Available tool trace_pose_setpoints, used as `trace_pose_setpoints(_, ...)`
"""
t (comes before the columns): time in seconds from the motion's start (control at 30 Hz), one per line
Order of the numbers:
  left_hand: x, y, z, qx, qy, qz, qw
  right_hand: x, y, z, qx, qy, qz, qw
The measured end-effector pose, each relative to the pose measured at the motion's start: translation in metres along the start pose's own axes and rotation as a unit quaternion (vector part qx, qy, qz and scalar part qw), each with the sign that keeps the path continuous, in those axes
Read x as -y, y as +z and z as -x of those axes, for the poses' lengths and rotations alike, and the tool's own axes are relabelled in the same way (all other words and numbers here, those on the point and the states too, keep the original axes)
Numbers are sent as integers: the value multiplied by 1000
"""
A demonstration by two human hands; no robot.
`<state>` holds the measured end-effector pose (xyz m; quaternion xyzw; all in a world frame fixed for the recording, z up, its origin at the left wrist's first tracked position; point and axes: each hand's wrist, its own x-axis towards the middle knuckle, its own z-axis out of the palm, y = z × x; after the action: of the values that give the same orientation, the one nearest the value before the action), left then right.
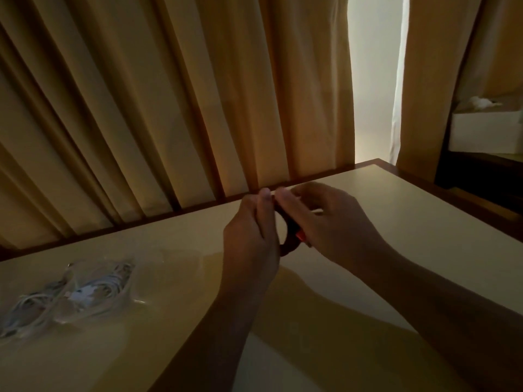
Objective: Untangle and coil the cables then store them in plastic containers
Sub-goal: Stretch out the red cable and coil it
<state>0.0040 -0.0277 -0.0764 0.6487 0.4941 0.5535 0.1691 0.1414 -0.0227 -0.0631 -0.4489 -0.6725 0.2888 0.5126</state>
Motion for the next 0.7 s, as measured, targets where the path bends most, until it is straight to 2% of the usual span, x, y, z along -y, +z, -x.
trace_pose_setpoints(0.07, 6, -5, -3, -30, -62, 6, 998, -3, -6, 0, 30, -63, 108, 992)
trace_pose_setpoints(0.13, 10, -11, -3, -47, -108, 15, 993, -7, -6, 1, 69, -104, 167, 978)
trace_pose_setpoints(0.27, 10, -14, -4, -52, -134, 57, 988, -7, -3, 4, 25, -147, 153, 977)
trace_pose_setpoints(0.37, 6, -12, -3, -47, -163, 105, 980, -4, -11, 0, 25, -58, 32, 998)
trace_pose_setpoints(0.43, 4, -8, 0, -36, -161, 111, 980, -6, -14, -2, 26, 2, -35, 999)
trace_pose_setpoints(0.63, 1, -3, 3, -12, -142, 131, 981, -16, -8, -6, -59, 26, 15, 998)
trace_pose_setpoints(0.7, 3, 0, 4, -13, -140, 123, 982, -20, -6, -7, -53, 39, 44, 997)
